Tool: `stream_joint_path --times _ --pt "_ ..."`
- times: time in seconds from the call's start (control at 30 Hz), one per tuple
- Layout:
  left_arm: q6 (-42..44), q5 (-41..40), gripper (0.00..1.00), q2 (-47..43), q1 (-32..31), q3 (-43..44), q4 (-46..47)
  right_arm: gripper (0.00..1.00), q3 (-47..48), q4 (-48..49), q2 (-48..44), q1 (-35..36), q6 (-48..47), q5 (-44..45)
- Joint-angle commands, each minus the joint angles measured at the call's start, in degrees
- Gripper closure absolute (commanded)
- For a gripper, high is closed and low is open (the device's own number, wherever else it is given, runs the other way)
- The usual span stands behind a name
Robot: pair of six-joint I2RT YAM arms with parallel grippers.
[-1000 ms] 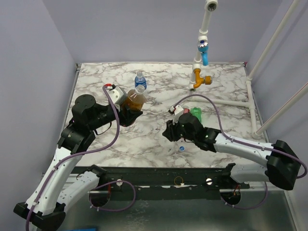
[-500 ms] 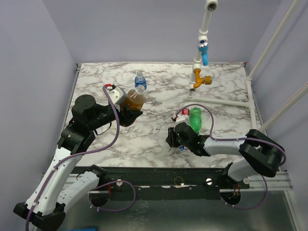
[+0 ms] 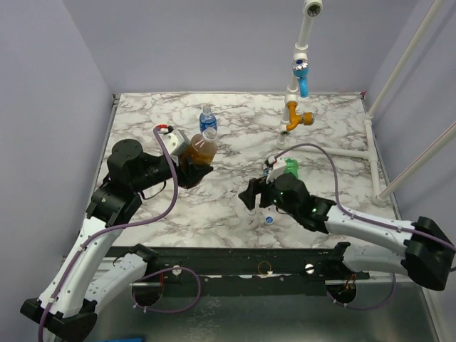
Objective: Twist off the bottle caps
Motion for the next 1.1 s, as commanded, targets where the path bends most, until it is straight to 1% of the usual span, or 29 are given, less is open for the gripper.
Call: stream_joint_path --times 0.0,0.1,0.23,0.47,0.67,0.73,0.8,0.93,1.07 --pt "-0.06 3.31 0.83 -0.38 0.34 -0.72 1.27 0.15 10.36 -4.42 -9.36 0.51 -5.39 -5.03" --pt "-0.16 4.3 0.83 -0.4 0.34 -0.77 1.24 0.07 18.66 -5.0 -11.81 0.46 -6.12 -7.47" --pt "-0.48 6.13 0.83 -0.31 0.34 -1.19 1.26 0.01 28.25 -2.92 -10.9 0.52 -6.71 -14.54" --pt "-1.37 10.21 0.83 -0.53 0.34 -1.31 1.19 0.0 38.92 2.33 -4.85 0.5 -6.1 -23.56" --pt "-2.0 12.19 0.83 0.24 0.34 -0.53 1.1 0.01 43.08 3.82 0.37 0.46 -5.82 -27.44" --pt "-1.95 12.07 0.83 0.37 0.34 -0.44 1.06 0.06 43.45 4.04 1.29 0.54 -5.47 -28.15" --pt "-1.97 12.07 0.83 0.6 0.34 -0.38 1.05 0.14 43.68 4.01 1.84 0.56 -5.21 -28.48" --pt "-2.2 12.27 0.83 1.1 0.34 -0.16 1.1 0.36 44.21 3.32 2.97 0.53 -5.04 -28.74" --pt "-2.19 12.64 0.83 1.55 0.34 0.18 1.1 0.52 45.05 1.77 4.71 0.54 -5.77 -28.47"
